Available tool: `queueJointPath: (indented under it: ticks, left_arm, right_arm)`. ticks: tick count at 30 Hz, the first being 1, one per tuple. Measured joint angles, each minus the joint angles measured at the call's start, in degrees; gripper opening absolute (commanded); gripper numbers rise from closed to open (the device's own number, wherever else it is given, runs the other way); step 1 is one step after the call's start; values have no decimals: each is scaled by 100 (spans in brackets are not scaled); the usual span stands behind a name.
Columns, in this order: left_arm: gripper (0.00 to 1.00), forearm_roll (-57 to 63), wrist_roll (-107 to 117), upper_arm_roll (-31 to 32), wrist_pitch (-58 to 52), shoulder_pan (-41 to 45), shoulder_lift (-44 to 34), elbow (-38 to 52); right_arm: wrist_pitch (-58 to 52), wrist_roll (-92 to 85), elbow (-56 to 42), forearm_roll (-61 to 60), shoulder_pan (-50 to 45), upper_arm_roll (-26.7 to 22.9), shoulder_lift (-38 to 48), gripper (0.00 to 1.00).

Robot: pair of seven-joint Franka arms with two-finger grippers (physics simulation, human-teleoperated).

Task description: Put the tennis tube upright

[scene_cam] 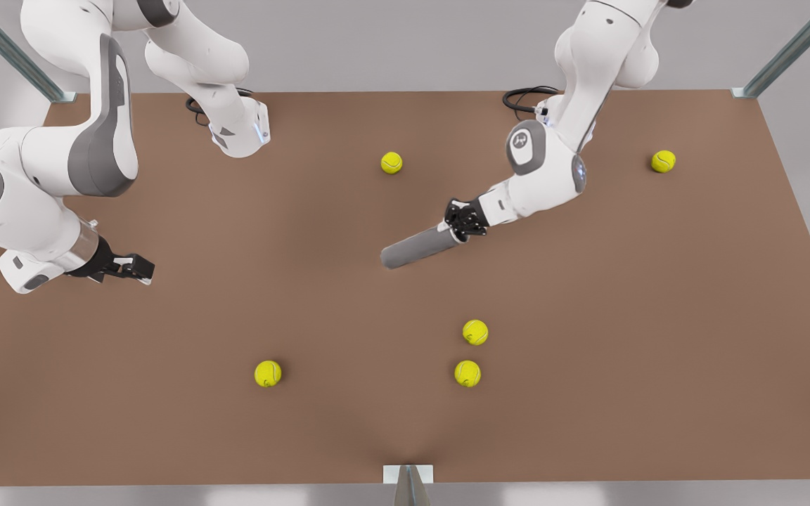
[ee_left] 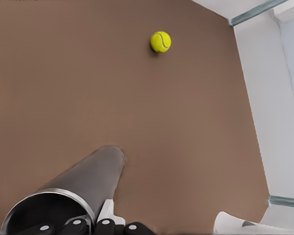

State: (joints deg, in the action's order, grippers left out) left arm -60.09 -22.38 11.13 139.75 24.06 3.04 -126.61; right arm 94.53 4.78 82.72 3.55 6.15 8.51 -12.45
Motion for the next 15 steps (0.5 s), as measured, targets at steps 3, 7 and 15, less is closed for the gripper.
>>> queueJointPath:
  ticks: [3, 7, 15]
  left_arm:
    - [21, 1005, 671, -385, -382, 146, -192, 128]
    - [21, 2324, 1535, -692, -1093, 116, -243, 564]
    - [21, 4026, 2872, -1147, -2115, -32, -220, 882]
  right_arm:
    - [-1, -14, 1, 0, 0, 0, -1, 100]
    - [25, -28, -33, -6, 2, 0, -60, 100]
    - [79, -52, -25, -68, -10, 8, -62, 100]
